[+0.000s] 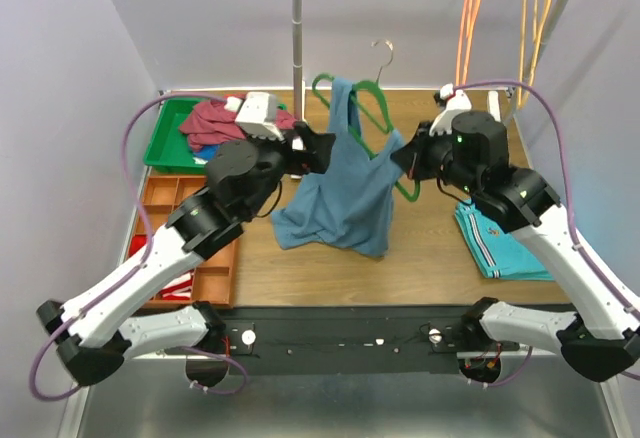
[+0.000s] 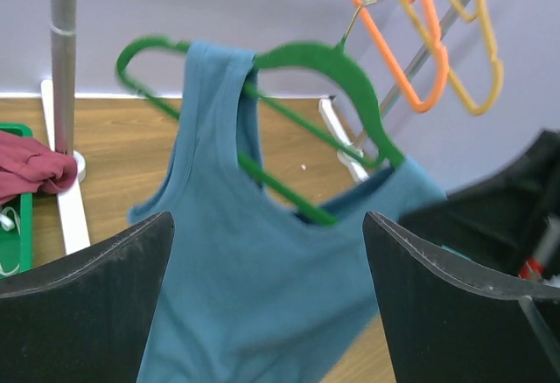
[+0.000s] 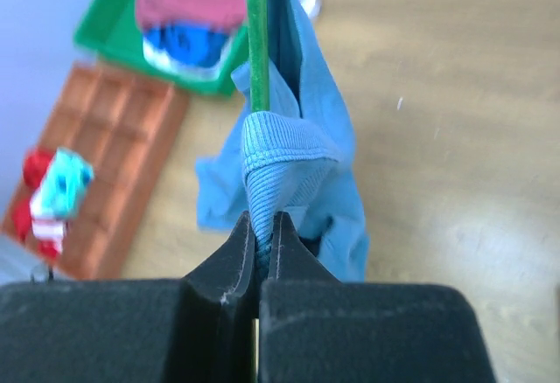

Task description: Place the tank top on the hanger

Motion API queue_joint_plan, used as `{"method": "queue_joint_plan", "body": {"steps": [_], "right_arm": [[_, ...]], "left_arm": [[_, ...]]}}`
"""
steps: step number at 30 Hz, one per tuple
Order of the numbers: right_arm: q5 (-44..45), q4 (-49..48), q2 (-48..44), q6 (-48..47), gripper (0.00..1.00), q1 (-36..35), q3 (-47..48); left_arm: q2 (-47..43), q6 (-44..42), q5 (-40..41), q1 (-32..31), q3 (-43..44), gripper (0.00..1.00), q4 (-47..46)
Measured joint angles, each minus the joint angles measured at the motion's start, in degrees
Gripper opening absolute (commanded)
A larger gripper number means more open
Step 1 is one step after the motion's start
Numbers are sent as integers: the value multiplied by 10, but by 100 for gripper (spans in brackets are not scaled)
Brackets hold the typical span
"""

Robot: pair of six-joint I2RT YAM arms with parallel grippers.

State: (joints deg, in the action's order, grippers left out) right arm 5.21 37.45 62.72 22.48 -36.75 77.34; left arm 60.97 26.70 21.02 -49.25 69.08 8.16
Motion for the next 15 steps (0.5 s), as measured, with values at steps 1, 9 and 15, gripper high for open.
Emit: {"method": "queue_joint_plan", "body": {"steps": [1, 9, 15], "right_arm": [[12, 6, 15, 0, 1, 0, 27], [124, 47, 154, -6, 1, 0, 235], [190, 58, 268, -24, 1, 0, 354]], "left_arm": [[-15, 2, 0, 0, 0, 97, 4], [-116, 25, 0, 0, 4, 96, 67], [-169, 34, 0, 0, -3, 96, 122]]}}
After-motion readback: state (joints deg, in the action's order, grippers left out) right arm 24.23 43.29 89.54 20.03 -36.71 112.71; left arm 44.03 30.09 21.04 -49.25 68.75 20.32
